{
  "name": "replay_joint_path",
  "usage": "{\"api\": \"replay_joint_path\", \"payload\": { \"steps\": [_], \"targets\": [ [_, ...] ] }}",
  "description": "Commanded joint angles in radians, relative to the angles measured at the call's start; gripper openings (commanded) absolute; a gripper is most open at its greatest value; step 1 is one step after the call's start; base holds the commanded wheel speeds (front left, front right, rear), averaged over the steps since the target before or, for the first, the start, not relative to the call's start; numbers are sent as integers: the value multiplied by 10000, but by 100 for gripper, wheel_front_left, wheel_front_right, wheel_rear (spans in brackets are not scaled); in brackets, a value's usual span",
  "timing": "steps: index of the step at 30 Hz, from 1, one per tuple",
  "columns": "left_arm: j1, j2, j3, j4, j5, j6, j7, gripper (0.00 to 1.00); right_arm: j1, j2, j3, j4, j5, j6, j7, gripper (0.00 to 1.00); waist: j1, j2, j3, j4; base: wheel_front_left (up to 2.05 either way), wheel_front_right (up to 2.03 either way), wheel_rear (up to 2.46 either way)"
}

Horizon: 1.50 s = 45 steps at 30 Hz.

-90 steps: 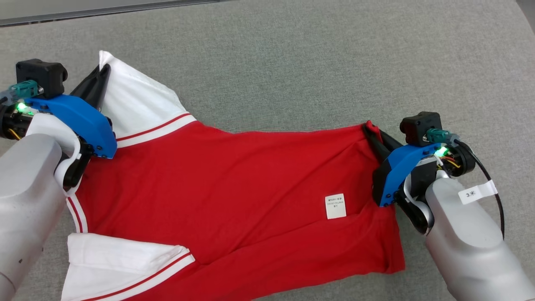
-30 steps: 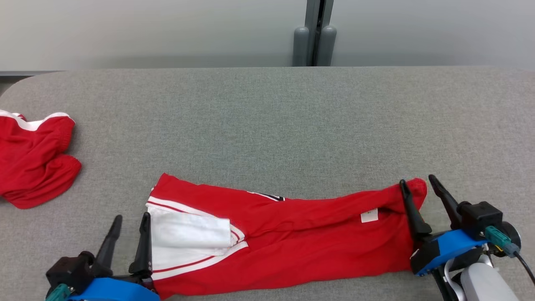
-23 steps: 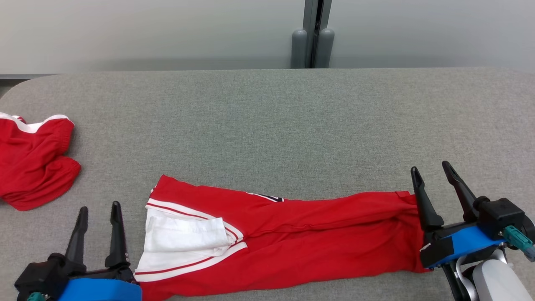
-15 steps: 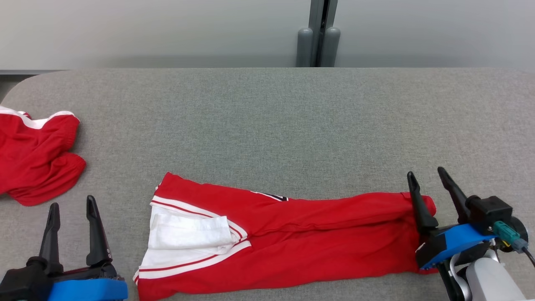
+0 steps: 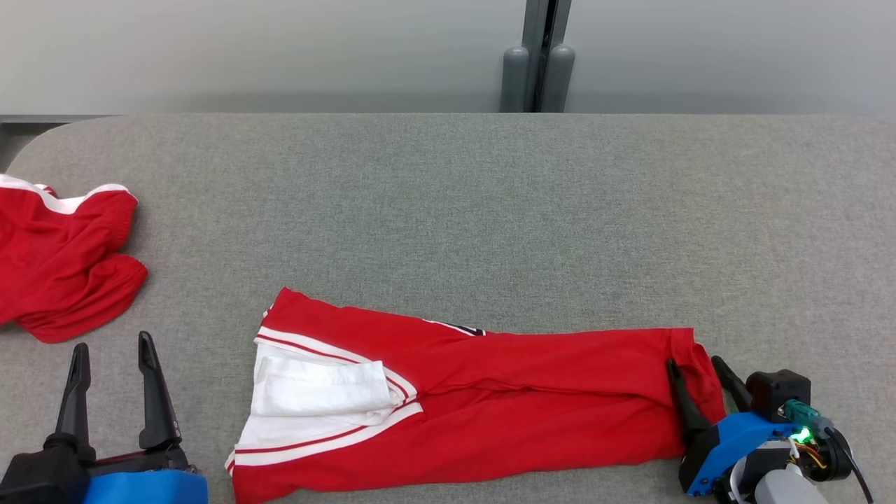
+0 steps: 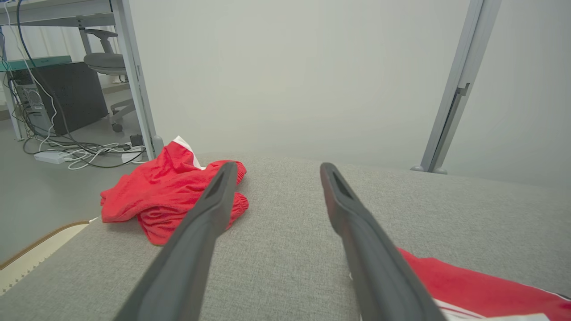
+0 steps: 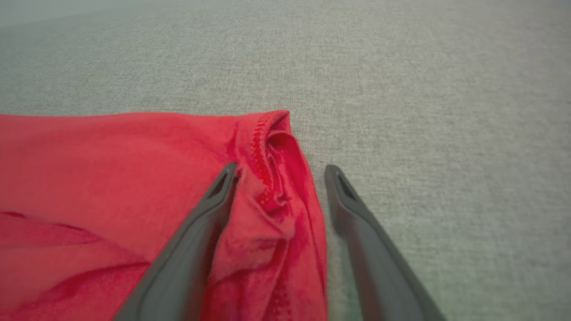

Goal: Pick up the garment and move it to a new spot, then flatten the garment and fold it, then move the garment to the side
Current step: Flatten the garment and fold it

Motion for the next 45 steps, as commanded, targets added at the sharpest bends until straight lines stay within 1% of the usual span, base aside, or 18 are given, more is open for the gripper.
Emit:
{"api": "replay_joint_path", "payload": {
  "steps": [1, 5, 6, 7, 8, 12, 16, 19, 26, 28, 31, 33, 34, 35, 37, 39, 45],
  "targets": [
    [45, -9, 65, 26, 61, -11, -41, 100, 33, 65, 72, 188, 27, 1, 30, 100, 0, 1, 2, -13, 0, 0, 0],
    [-23, -19, 112, 110, 199, -11, -41, 100, 201, 226, 391, 193, -12, 4, 39, 100, 0, 1, -3, -42, 0, 0, 0],
    [-35, -20, 115, 120, 215, -12, -41, 100, 248, 264, 427, 164, -40, 6, 39, 85, 0, 1, -9, -51, 0, 0, 0],
    [-34, -23, 99, 129, 231, -12, -41, 100, 287, 297, 469, 105, -63, 12, 39, 25, 0, 1, -16, -53, 0, 0, 0],
    [-30, -21, 80, 137, 290, -12, -41, 100, 315, 312, 479, 64, -78, 12, 39, 0, 0, 1, -25, -53, 0, 0, 0],
    [28, -22, 43, 184, 396, 40, -42, 100, 318, 248, 337, -216, -94, 1, 34, 0, 0, 1, -77, -87, 0, 0, 0],
    [153, -23, 94, 215, 474, 81, -42, 100, 201, -69, -5, -287, -26, -2, 15, 0, 0, 1, -180, -182, 0, 0, 0],
    [145, -24, 86, 230, 498, 119, -42, 100, 39, -477, -388, -188, 10, -2, 13, 0, 0, 1, -229, -280, 0, 0, 0],
    [86, -21, 58, 301, 520, 102, -43, 100, -154, -1692, -1344, 122, -67, -2, 13, 0, 0, 1, -303, -447, 0, 0, 0],
    [91, -22, 30, 319, 527, 97, -42, 100, -188, -1919, -1523, 305, -114, 0, 13, 0, 0, 1, -338, -478, 0, 0, 0],
    [186, -22, 48, 333, 511, 106, -42, 100, -250, -2057, -1654, 479, -156, 0, 13, 0, 0, 1, -392, -548, 0, 0, 0],
    [201, -22, 70, 342, 478, 114, -42, 100, -310, -1891, -1621, 471, -3, 0, 13, 0, 0, 1, -414, -589, 0, 0, 0],
    [228, -22, 83, 357, 470, 131, -42, 100, -320, -1573, -1526, 348, 330, 1, 16, 0, 0, 1, -453, -632, 0, 0, 0],
    [248, -21, 79, 367, 455, 137, -42, 100, -311, -1456, -1451, 240, 533, 1, 30, 0, 0, 1, -475, -649, 0, 0, 0],
    [271, -21, 41, 401, 436, 135, -42, 100, -206, -1362, -1257, -22, 763, 0, 14, 0, 0, 1, -527, -657, 0, 0, 0],
    [297, -21, -5, 409, 417, 140, -42, 100, -15, -1062, -951, -354, 1060, 1, 25, 0, 0, 1, -575, -651, 0, 0, 0],
    [338, -22, -95, 453, 374, 141, -42, 100, 317, -458, 118, -1717, 1917, 1, 273, 0, 0, 1, -641, -636, 0, 0, 0]
  ]
}}
